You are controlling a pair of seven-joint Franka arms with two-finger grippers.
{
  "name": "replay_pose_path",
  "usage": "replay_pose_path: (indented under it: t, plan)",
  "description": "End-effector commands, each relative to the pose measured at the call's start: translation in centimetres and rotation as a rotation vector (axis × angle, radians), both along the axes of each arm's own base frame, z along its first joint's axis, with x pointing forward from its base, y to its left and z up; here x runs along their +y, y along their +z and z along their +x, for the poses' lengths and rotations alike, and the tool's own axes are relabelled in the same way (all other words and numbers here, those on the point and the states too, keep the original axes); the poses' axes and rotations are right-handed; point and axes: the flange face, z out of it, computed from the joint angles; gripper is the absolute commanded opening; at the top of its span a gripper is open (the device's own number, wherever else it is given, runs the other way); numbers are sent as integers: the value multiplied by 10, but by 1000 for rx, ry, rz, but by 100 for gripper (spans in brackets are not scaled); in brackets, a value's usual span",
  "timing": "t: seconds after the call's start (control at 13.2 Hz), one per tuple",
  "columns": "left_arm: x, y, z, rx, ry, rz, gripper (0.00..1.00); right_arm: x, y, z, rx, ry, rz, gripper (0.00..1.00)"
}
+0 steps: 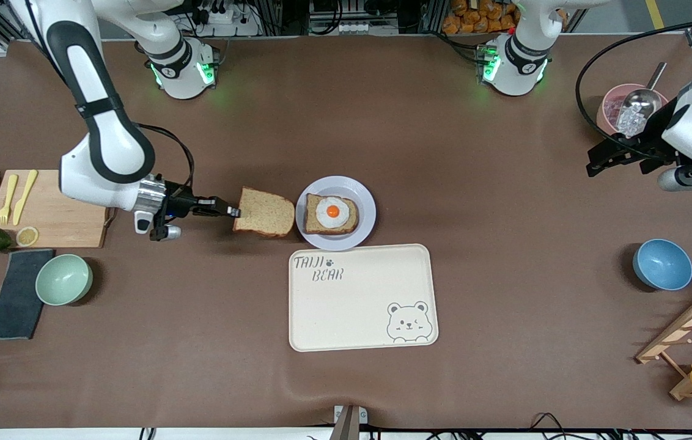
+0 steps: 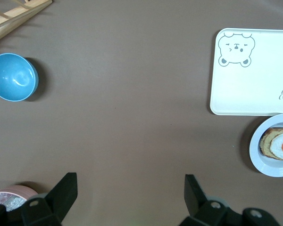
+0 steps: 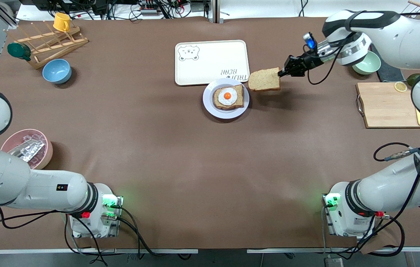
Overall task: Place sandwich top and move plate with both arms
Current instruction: 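Carry the bread slice with the right gripper toward the white plate, then lower the bread onto the egg toast and open the right gripper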
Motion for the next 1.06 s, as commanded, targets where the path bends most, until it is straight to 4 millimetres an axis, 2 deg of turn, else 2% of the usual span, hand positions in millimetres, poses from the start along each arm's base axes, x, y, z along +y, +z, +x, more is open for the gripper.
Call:
replay_pose_path:
  t: [0.0, 0.23, 0.38, 0.61, 0.76, 0.99]
  plan:
    - [0, 1, -1, 10, -5, -8, 100, 37, 3, -21, -8, -55, -1, 0]
    - [-7, -17, 7, 38, -8, -7, 100, 65, -2, -29, -23, -85, -19, 0]
    - [-6, -21, 8, 46, -1, -8, 100, 73, -3, -32, -19, -97, -11, 0]
    - [-6, -21, 7, 50, 1, -7, 100, 96, -15, -41, -34, -102, -55, 0]
    - [-5, -18, 7, 46, 5, -7, 100, 123, -18, -54, -29, -123, -52, 0]
    - [2, -12, 2, 46, 5, 1, 100, 140, -30, -61, -22, -101, -70, 0]
